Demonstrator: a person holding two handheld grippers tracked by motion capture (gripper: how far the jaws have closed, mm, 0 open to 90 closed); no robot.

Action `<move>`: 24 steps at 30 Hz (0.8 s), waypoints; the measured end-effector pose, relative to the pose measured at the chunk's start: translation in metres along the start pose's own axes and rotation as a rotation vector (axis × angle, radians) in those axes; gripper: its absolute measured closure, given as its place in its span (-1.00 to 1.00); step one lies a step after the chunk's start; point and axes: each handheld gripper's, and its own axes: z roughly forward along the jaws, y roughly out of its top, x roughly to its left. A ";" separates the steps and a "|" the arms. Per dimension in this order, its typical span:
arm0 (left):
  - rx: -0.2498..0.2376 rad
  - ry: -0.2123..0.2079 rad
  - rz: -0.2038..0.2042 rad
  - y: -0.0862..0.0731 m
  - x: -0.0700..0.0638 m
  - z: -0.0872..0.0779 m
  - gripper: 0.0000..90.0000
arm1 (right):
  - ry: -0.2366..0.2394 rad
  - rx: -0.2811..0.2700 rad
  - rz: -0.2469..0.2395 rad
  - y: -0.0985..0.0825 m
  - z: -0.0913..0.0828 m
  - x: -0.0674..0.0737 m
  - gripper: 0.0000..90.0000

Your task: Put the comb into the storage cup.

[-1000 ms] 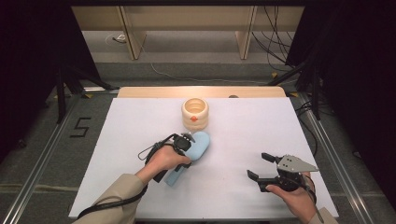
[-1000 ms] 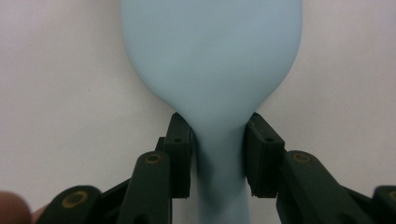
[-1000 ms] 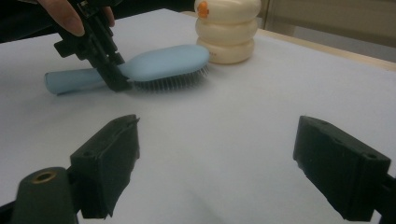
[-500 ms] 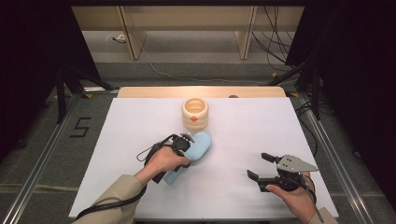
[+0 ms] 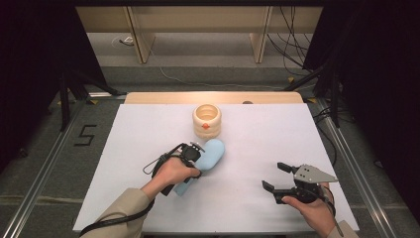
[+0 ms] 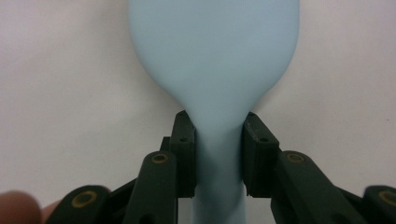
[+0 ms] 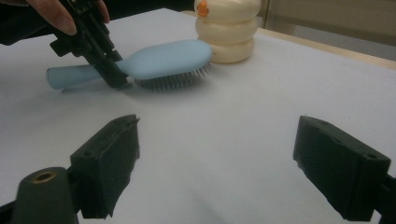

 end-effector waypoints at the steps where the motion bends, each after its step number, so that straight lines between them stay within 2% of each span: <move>1: -0.002 -0.002 -0.001 0.000 0.000 -0.001 0.54 | -0.001 0.000 0.000 0.000 0.000 0.000 -0.66; 10: -0.093 -0.027 -0.010 -0.005 0.003 -0.008 0.54 | -0.002 -0.001 0.000 0.000 0.000 0.000 -0.66; 14: -0.148 -0.038 -0.014 -0.008 0.003 -0.010 0.54 | -0.002 0.001 0.000 0.000 0.000 0.000 -0.66; 15: -0.148 -0.038 -0.014 -0.008 0.003 -0.010 0.54 | -0.001 0.000 0.000 0.000 0.000 0.000 -0.66; 19: -0.210 -0.038 -0.015 -0.013 0.004 -0.012 0.54 | -0.002 0.000 0.001 0.000 0.000 0.000 -0.66; 24: -0.267 -0.045 -0.041 -0.017 0.005 -0.015 0.54 | -0.002 -0.001 -0.001 0.000 0.000 0.000 -0.66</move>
